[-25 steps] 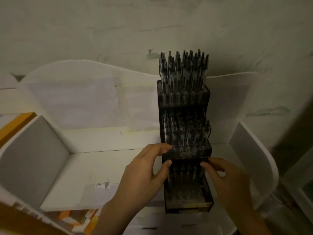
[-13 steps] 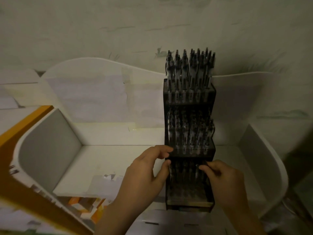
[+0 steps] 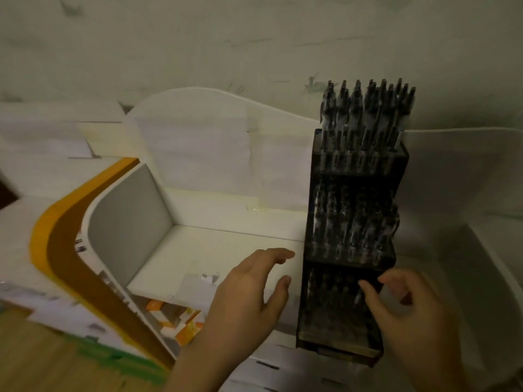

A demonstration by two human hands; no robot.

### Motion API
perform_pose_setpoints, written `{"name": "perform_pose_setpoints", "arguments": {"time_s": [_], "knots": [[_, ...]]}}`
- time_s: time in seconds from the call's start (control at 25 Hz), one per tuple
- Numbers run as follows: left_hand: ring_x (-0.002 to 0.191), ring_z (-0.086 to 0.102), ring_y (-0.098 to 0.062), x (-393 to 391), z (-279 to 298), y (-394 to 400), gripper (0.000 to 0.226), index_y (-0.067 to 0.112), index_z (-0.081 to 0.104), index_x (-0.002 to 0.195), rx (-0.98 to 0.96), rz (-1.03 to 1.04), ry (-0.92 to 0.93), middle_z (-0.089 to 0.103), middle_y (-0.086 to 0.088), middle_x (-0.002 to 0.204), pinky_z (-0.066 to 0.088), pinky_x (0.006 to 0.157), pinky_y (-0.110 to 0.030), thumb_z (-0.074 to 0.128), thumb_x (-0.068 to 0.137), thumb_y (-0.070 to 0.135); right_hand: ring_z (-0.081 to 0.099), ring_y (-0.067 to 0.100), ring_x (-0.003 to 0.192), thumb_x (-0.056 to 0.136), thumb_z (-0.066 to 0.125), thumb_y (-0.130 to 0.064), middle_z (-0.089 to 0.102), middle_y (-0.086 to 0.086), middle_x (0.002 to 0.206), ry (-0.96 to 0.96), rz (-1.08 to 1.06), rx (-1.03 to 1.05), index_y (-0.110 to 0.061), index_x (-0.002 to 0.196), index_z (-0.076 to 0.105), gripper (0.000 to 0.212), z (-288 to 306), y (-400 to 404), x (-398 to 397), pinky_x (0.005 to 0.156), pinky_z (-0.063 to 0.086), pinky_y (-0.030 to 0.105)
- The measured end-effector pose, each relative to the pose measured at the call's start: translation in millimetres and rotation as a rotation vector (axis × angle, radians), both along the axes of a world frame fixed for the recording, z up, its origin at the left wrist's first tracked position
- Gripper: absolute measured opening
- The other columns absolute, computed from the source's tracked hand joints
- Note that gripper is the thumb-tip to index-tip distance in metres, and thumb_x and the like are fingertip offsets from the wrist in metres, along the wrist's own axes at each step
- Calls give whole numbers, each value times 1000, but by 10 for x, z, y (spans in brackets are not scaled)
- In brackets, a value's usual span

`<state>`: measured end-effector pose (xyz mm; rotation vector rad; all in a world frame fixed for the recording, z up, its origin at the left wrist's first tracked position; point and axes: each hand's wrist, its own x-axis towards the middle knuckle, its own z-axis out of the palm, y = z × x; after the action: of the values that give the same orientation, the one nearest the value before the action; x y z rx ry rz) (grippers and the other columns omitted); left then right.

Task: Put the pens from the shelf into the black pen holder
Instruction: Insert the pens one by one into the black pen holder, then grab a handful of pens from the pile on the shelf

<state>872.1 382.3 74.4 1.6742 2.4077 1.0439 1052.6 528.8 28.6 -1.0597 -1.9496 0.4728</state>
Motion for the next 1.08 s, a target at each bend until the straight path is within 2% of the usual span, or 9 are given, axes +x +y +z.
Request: {"name": "perform_pose_setpoints", "arguments": {"time_s": [0.08, 0.16, 0.28, 0.36, 0.48, 0.6, 0.68, 0.88, 1.08], "knots": [[122, 39, 9, -94, 30, -112, 44, 50, 30, 137, -51, 16, 60, 41, 30, 137, 33, 99, -11, 45, 96, 45, 53, 5, 77, 73, 81, -21, 55, -8, 85, 120, 165, 109, -19, 88, 63, 23, 146, -257, -169, 68, 46, 21], [128, 34, 6, -215, 63, -295, 53, 50, 18, 143, -75, 60, 116, 35, 28, 143, 27, 104, -13, 44, 96, 47, 57, 6, 91, 78, 76, -22, 60, -7, 100, 118, 343, 149, -18, 99, 66, 23, 234, -505, -438, 82, 47, 16], [133, 33, 1, -469, 108, -663, 60, 50, 8, 145, -77, 188, 130, 31, 25, 149, 24, 112, -20, 42, 96, 50, 53, 1, 106, 84, 65, -37, 57, -15, 115, 28, 495, 45, -31, 115, 59, 32, 286, -836, -966, 89, 47, 18], [132, 39, -3, -684, 124, -941, 61, 52, 6, 144, -54, 258, 137, 31, 23, 150, 30, 114, -26, 43, 95, 51, 46, 0, 114, 80, 56, -54, 52, -17, 127, -88, 509, -26, -41, 126, 49, 48, 297, -1078, -1368, 92, 41, 20], [132, 37, -3, -1062, 108, -1425, 59, 52, 9, 143, -35, 351, 159, 33, 24, 148, 32, 113, -26, 43, 95, 52, 43, 7, 125, 81, 49, -60, 47, -13, 140, -231, 567, -14, -42, 134, 41, 57, 347, -1497, -1967, 96, 37, 21], [126, 41, -4, -1555, 95, -2028, 57, 50, 15, 142, -36, 412, 163, 38, 23, 142, 36, 107, -25, 46, 95, 50, 35, 8, 132, 87, 51, -54, 39, -14, 146, -296, 647, 22, -40, 140, 35, 57, 482, -2050, -2532, 105, 36, 25], [129, 37, -3, -1909, 98, -2418, 55, 48, 18, 143, -28, 426, 151, 37, 23, 142, 36, 105, -25, 45, 95, 48, 33, 8, 133, 88, 50, -53, 37, -14, 146, -306, 671, 62, -39, 141, 32, 58, 546, -2408, -2911, 107, 33, 25], [131, 29, 2, -2751, 177, -3313, 55, 51, 12, 144, 6, 475, 179, 33, 27, 144, 28, 106, -20, 40, 96, 51, 40, 11, 128, 88, 53, -52, 45, -14, 140, -313, 704, 127, -39, 140, 35, 56, 608, -3210, -3874, 105, 40, 31], [130, 30, 1, -3549, 137, -3999, 58, 49, 11, 144, -2, 496, 156, 35, 24, 142, 30, 109, -23, 42, 96, 51, 41, 8, 125, 89, 57, -43, 49, -15, 134, -266, 747, 136, -39, 135, 42, 50, 638, -3805, -4622, 102, 43, 32]]}}
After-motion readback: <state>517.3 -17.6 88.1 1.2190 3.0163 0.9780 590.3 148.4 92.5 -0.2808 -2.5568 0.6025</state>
